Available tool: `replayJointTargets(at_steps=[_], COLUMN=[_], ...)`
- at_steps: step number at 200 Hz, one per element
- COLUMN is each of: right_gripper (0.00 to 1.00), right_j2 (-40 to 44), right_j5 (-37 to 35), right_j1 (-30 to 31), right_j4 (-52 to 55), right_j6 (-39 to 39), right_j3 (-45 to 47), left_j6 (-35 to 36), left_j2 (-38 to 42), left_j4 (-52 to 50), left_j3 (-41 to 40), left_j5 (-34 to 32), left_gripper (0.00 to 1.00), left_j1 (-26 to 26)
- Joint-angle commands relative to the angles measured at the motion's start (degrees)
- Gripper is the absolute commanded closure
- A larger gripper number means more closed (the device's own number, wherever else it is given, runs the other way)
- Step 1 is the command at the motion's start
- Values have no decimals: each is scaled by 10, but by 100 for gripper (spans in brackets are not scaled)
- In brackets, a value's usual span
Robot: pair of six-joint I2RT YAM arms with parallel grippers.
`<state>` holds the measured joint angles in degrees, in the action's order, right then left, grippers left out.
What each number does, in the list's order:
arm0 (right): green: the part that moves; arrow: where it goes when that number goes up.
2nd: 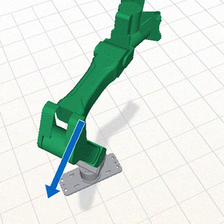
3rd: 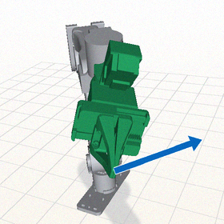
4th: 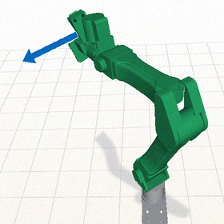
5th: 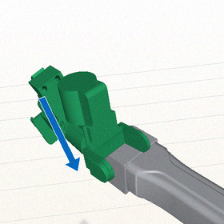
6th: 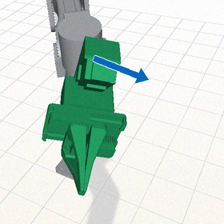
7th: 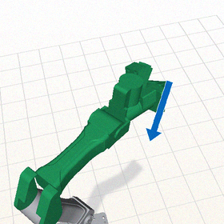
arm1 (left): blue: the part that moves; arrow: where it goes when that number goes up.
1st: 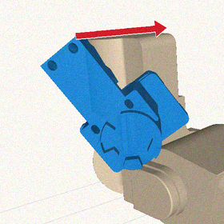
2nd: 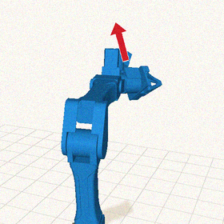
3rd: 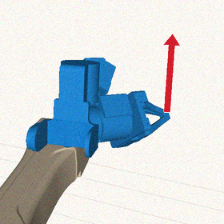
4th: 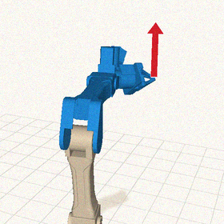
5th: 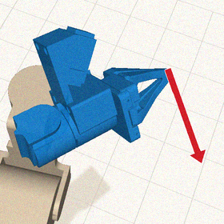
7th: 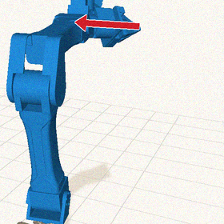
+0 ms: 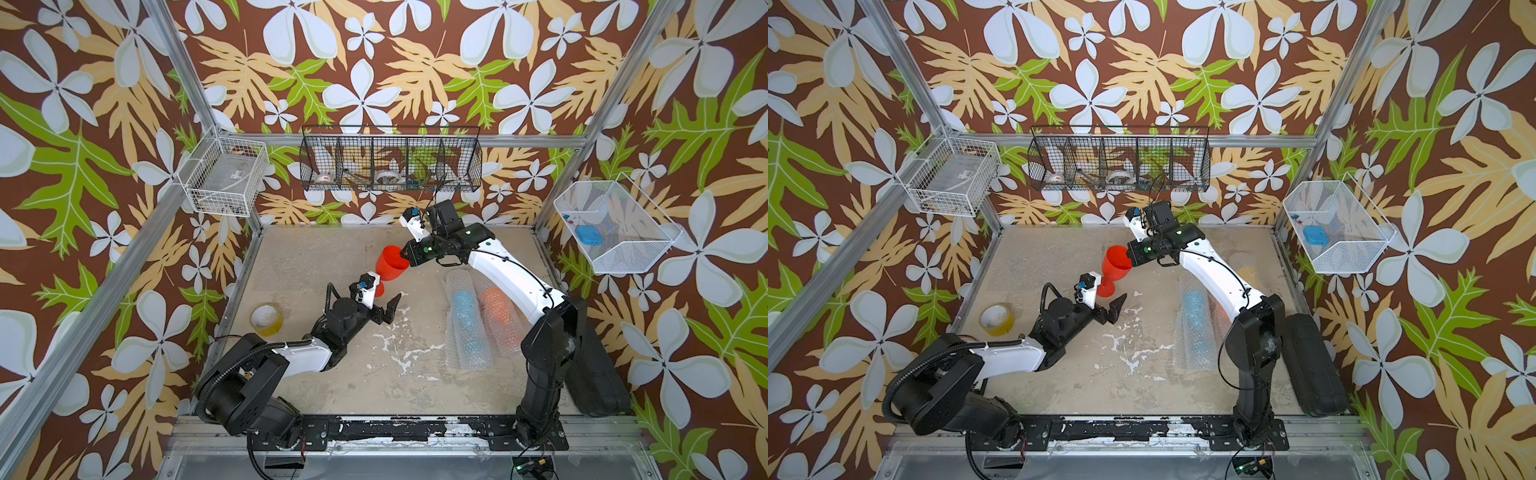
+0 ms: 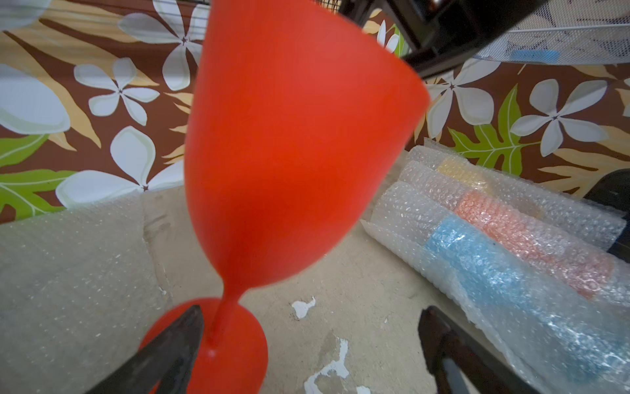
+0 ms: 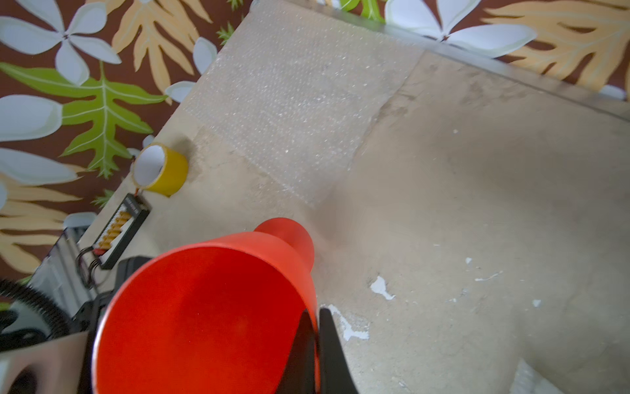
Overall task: Unpack wine glasses from bubble wrap
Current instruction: Pick up the wine glass from the bubble wrap, then place the wine glass at the center of the board.
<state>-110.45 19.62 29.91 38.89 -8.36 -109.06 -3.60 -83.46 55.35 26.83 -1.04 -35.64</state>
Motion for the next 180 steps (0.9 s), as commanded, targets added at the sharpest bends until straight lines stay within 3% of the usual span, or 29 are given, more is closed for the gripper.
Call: replayJointTargets(at_steps=[1,28,76,129,180], right_gripper=[100,100,100,100,100], right_j2=[-28,-105,-223,-257,-289], right_j5=[-79,-132,-204,-231,-225], right_j1=[0,0,0,-3,-7], right_j4=[-37,-24,-14,-47,-46], right_j6=[-4,6,22,21,17], right_j3=[-32,-133,-301,-307,-327], left_j6=[-36,-69,-177,-290,-303], left_j2=[20,52,114,146,151], left_j4=[-19,-43,-100,-133,-145], left_j3=[-6,-15,-23,-23,-34], left_j5=[12,6,66,130,147], left_gripper=[0,0,0,0,0], left_j1=[1,9,87,158,190])
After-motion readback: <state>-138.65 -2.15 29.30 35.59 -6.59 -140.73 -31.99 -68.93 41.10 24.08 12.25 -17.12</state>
